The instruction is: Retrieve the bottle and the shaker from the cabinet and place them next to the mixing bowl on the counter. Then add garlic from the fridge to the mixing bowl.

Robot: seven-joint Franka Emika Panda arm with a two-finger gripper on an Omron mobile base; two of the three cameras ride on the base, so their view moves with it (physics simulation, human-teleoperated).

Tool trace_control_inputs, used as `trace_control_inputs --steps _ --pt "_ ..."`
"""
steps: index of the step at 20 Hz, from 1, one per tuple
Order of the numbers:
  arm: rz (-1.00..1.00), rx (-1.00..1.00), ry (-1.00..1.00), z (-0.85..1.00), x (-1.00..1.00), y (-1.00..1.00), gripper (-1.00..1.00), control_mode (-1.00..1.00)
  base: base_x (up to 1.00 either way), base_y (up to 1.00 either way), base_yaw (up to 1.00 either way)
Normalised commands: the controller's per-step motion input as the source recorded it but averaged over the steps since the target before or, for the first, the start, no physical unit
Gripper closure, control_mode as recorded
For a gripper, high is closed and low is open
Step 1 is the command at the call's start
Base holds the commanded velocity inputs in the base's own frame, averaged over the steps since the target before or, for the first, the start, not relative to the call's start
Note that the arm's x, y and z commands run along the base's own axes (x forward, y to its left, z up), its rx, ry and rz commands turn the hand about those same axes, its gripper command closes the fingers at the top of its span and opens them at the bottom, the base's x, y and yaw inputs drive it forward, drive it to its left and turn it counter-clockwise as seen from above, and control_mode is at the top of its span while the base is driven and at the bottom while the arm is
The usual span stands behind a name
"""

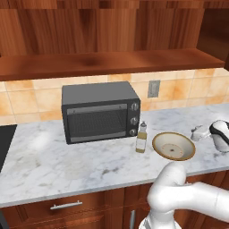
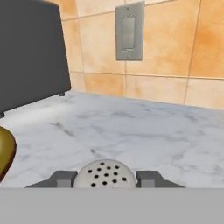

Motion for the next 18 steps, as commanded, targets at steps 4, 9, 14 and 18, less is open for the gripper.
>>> trace_control_inputs --steps 4,9,14,18 --pt "0.00 -0.08 -0.01 -0.12 -0.17 0.34 -1.00 -1.00 0.00 0.00 0.00" --pt "0.00 0.00 -0.03 0.00 -0.17 0.00 -1.00 -1.00 0.00 0.00 0.00" --pt "0.00 0.00 -0.11 0.10 -0.19 -0.11 -1.00 -1.00 0.00 0.00 0.00" --pt "0.01 0.00 -0.19 0.44 -0.19 -0.12 -1.00 -1.00 0.00 0.00 0.00"
